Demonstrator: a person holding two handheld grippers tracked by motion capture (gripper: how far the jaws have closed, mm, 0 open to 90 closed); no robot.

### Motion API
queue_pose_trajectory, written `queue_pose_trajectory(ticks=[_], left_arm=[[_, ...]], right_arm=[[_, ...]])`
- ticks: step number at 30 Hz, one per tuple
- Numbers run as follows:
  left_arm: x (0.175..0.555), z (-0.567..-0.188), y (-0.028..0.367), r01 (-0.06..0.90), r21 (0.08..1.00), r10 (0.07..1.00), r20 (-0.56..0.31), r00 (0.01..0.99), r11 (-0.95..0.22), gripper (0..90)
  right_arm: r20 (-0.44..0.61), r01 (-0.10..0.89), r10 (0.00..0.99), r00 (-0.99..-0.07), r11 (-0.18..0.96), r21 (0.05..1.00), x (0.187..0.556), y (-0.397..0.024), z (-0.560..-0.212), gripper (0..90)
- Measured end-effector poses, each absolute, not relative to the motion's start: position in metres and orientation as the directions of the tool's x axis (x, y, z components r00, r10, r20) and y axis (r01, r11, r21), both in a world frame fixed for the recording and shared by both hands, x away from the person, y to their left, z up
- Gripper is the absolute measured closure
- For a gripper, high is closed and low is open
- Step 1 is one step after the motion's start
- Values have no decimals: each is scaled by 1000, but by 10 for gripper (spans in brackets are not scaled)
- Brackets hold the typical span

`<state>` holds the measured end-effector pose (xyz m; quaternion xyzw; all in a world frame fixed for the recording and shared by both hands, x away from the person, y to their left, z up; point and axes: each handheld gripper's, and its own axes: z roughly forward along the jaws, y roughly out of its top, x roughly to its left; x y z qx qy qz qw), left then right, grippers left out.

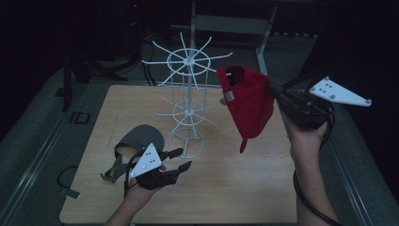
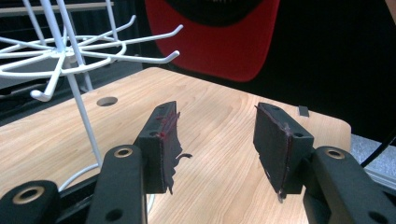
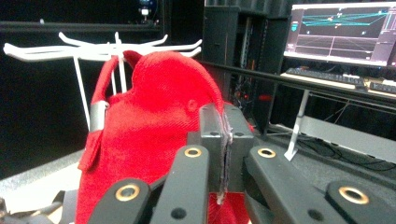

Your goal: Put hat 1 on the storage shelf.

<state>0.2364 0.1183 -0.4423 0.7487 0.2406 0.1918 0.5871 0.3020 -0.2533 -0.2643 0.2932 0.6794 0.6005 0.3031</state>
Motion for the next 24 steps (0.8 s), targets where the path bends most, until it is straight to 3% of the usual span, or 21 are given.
queue_pose_trajectory(ticks=[17,24], left_arm=[[235,-451,131,166,968,608,-17,793,-190,503],[233,-452,138,174,968,620,-24,784,-182,502]], right_arm=[[-37,72,712,-701,122,990,301,-245,-291,856],[-28,82,684,-729,128,988,298,-246,-297,744]])
